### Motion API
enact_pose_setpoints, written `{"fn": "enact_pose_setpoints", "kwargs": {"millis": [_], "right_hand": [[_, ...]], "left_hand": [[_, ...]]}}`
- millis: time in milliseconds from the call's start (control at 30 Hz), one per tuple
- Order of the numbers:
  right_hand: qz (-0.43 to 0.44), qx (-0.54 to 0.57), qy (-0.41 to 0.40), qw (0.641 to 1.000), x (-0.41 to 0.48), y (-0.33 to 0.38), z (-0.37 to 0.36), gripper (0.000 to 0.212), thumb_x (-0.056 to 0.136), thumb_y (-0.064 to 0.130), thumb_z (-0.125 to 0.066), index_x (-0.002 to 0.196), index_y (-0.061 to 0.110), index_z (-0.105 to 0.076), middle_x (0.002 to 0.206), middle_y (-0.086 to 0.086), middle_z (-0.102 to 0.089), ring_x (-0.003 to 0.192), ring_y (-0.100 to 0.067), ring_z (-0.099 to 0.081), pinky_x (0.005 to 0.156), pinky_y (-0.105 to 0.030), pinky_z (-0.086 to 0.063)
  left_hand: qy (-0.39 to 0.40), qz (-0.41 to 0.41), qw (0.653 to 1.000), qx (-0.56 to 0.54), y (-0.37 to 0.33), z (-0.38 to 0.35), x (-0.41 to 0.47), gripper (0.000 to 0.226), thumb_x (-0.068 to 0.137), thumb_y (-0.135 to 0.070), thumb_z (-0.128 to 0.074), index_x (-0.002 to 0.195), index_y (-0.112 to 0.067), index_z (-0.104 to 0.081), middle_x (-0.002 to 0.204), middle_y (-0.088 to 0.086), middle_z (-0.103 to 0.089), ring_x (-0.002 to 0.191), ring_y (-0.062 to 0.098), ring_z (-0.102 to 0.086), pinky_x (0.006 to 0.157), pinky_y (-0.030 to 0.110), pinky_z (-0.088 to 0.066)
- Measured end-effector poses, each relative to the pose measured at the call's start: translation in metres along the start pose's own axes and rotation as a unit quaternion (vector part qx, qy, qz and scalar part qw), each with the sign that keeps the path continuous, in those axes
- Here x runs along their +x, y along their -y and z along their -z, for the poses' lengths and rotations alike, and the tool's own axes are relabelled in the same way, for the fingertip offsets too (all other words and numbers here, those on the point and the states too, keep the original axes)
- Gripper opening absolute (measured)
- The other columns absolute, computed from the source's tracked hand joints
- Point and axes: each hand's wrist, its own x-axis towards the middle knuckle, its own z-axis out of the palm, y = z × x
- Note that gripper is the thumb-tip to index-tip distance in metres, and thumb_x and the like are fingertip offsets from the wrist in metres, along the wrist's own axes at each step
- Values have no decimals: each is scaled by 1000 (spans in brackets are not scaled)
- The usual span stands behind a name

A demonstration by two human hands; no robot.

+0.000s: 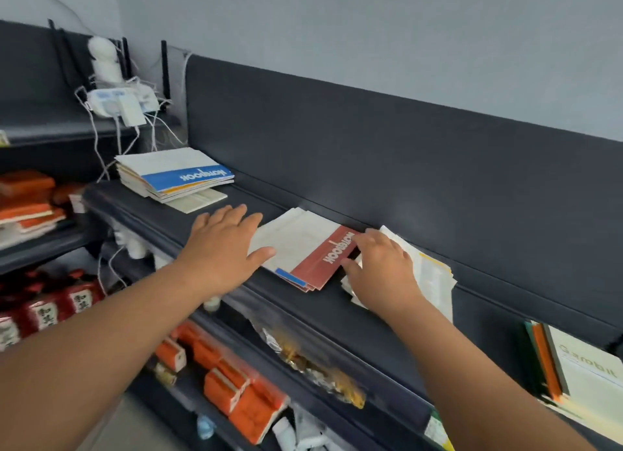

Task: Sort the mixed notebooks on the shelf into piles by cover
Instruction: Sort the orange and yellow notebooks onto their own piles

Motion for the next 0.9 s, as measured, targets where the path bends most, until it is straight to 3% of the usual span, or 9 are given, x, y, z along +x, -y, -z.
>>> {"fn": "enact_pose_setpoints", "kwargs": {"millis": [233, 467, 900], "right_hand": [[28, 73, -6, 997, 19, 142, -19, 48, 99, 37, -52, 142, 15, -48, 149, -6, -45, 134, -27, -44, 110, -42, -36], [43, 128, 25, 991, 36, 251, -55, 51, 98, 38, -53, 144, 15, -46, 149, -4, -45, 132, -26, -46, 109, -42, -38], [8, 193, 49, 980, 167, 315, -120, 52, 100, 41, -47, 147, 19, -42, 147, -3, -45, 130, -24, -47, 105, -39, -43]], "left_hand": [[-35, 36, 998, 29, 145, 33, -31, 73, 92, -65, -35, 152, -24, -25, 159, 6, -25, 145, 26, -22, 115, 45, -21], [-13, 52, 998, 23, 245, 49, -38, 71, 94, -63, -34, 153, -25, -21, 161, 4, -20, 147, 25, -18, 117, 44, -17], [-17, 79, 997, 5, 339, 18, 67, 72, 93, -65, -32, 153, -26, -22, 161, 5, -22, 148, 24, -18, 118, 44, -18]]}}
